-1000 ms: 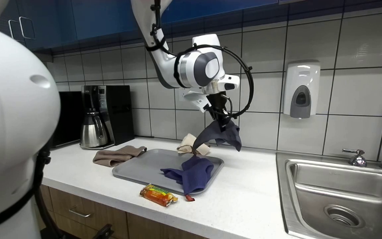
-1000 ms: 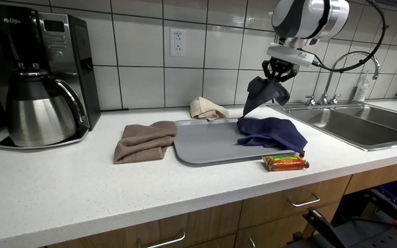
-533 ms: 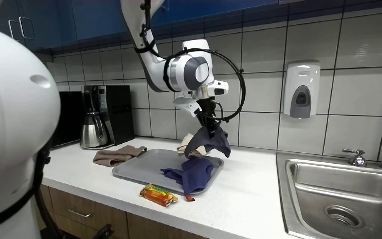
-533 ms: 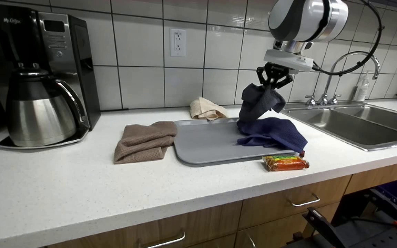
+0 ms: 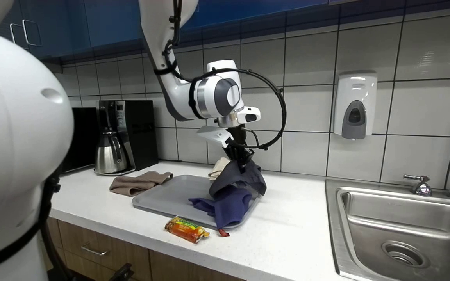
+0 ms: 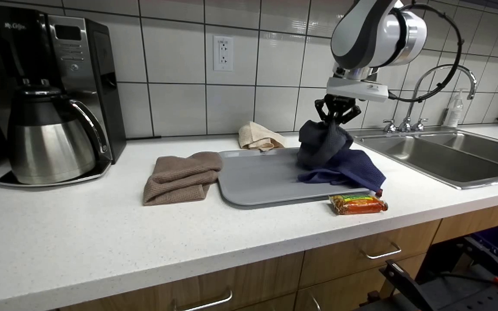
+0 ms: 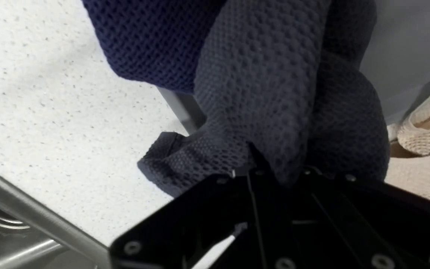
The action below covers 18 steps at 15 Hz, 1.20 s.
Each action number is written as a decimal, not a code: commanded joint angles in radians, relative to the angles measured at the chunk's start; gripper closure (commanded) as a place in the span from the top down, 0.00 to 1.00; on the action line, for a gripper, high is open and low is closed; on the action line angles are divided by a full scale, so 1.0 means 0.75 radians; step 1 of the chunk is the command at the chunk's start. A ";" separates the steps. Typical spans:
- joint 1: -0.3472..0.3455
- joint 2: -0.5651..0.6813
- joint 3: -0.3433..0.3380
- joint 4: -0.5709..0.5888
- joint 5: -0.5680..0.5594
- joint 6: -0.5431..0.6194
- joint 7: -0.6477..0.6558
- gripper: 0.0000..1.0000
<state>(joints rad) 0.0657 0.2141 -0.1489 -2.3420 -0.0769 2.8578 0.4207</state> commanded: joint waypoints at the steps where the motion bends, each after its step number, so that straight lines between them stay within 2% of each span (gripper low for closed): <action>1: 0.072 0.048 -0.046 0.039 -0.128 -0.018 0.072 0.02; 6: 0.153 0.125 -0.108 0.082 -0.228 -0.013 0.131 0.02; 9: 0.188 0.170 -0.144 0.115 -0.237 -0.020 0.149 0.02; 10: 0.196 0.178 -0.152 0.121 -0.234 -0.026 0.148 0.11; 11: 0.203 0.182 -0.159 0.124 -0.230 -0.031 0.143 0.36; 13: 0.211 0.172 -0.170 0.117 -0.224 -0.026 0.130 0.41; 18: 0.205 0.117 -0.178 0.084 -0.225 -0.020 0.097 0.77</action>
<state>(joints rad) 0.2112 0.3410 -0.2674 -2.2671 -0.2241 2.8589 0.4934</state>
